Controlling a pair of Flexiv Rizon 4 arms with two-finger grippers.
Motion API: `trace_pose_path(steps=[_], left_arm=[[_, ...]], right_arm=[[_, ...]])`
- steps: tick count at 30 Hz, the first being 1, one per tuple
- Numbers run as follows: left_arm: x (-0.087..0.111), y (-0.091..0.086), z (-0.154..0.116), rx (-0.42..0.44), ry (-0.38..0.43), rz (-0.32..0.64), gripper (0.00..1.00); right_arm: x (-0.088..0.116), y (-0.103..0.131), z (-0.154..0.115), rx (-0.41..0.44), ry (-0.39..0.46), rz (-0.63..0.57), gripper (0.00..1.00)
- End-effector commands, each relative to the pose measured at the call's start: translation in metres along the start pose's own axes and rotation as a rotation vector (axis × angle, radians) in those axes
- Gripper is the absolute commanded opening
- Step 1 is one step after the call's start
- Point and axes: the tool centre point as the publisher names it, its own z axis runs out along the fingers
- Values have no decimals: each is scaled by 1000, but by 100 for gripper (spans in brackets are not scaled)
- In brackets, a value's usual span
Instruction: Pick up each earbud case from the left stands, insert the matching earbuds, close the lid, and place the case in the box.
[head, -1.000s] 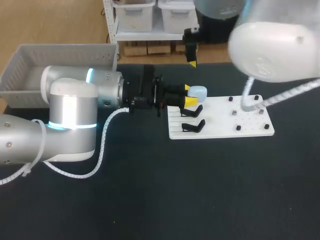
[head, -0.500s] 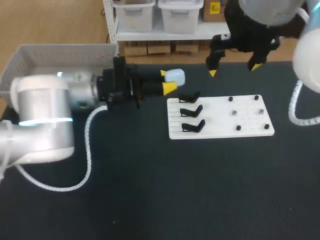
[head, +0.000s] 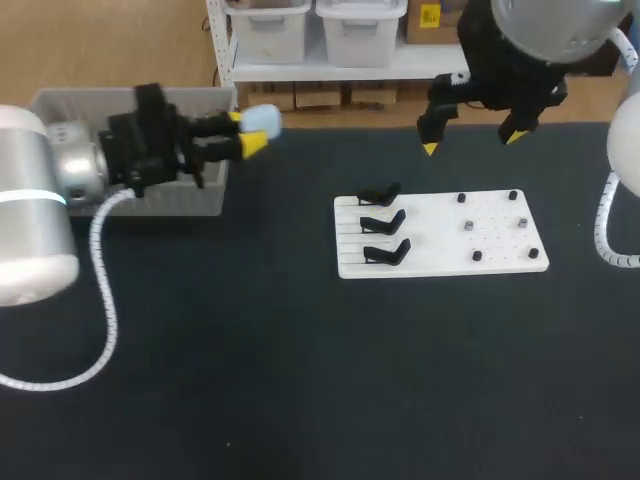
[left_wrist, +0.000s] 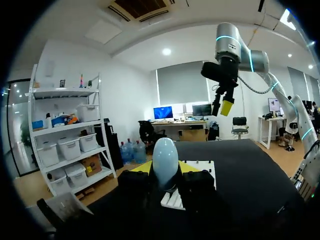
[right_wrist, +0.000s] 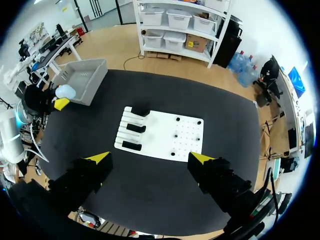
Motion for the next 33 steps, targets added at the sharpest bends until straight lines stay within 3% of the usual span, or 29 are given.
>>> trace_pose_path(steps=[1, 15, 23, 30, 32, 33], left_arm=[[15, 28, -39, -321, -4, -29, 0], [45, 151, -113, -479, 204, -46, 0], [61, 199, -123, -482, 281, -45, 0], [66, 222, -120, -449, 325, -31, 0], [65, 224, -121, -430, 333, -25, 45], [65, 224, -121, -422, 341, -20, 91]], right_arm=[[1, 0, 0, 0, -4, 1, 100], [1, 0, 0, 0, -4, 1, 100], [1, 0, 0, 0, -4, 1, 100], [1, 0, 0, 0, -4, 1, 100], [1, 0, 0, 0, -4, 1, 100], [1, 0, 0, 0, -4, 1, 100]])
